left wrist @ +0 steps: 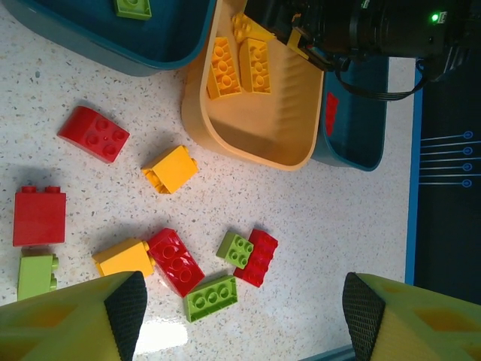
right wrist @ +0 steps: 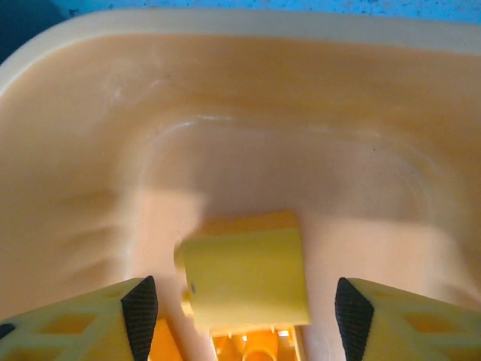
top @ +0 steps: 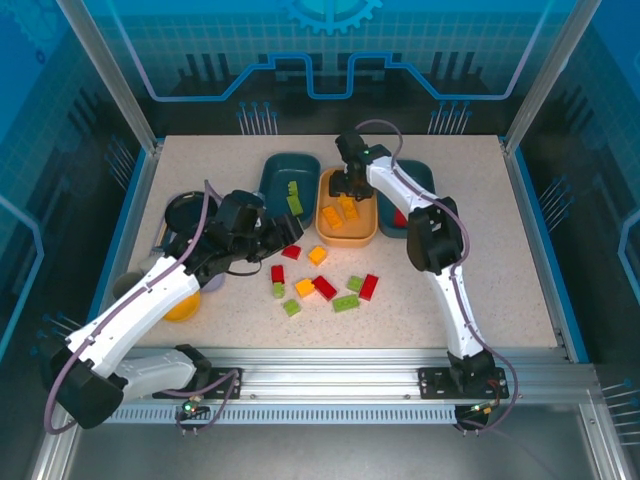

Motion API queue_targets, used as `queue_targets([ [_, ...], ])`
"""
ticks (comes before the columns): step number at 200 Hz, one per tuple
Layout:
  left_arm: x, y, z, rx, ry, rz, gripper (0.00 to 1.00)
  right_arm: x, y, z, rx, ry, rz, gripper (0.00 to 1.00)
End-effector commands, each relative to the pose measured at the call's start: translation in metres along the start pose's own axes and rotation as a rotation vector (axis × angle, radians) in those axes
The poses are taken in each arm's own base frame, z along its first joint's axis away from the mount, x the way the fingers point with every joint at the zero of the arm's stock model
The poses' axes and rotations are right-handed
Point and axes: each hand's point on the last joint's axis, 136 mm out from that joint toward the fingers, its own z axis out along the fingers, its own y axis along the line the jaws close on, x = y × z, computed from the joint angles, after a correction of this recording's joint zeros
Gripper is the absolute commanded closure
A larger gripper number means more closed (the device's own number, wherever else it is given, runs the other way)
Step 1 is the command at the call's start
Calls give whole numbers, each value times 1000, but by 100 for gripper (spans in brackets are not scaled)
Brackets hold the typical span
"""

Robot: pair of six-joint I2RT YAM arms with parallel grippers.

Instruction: Sort the legos into containers by color

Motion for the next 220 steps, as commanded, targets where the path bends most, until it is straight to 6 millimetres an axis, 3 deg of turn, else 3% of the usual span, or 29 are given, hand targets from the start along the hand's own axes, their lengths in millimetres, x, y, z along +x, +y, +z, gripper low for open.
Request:
queue_targets([
  [1, 14, 5, 5, 1, 52, 25, 27, 1, 13, -82, -50, -92, -29, 32],
  [21, 26, 4, 12, 30, 110, 52, 26, 38, 6, -118, -45, -117, -30, 28],
  [41, 42, 7, 17, 55, 175, 64, 26, 105, -10, -136, 1, -75, -14, 31],
  [62, 57, 14, 23, 55, 224, 68, 26, 185, -30, -136, 30, 13, 100, 33],
  [82, 67, 15, 26, 63, 257, 73, 26, 225, -41, -137, 13, 42, 265, 31],
  [109, 78, 15, 31, 73, 294, 95, 26, 236, -43, -127, 2, 21, 479, 28],
  [139, 90, 21, 36, 65, 324, 117, 27, 227, -37, -114, 41, 31, 528, 23],
  [156, 91, 23, 35, 65, 314, 112, 27, 231, -39, -104, 72, 74, 562, 23],
  [220, 88, 25, 30, 72, 282, 99, 27, 251, -47, -73, 154, 169, 635, 32],
])
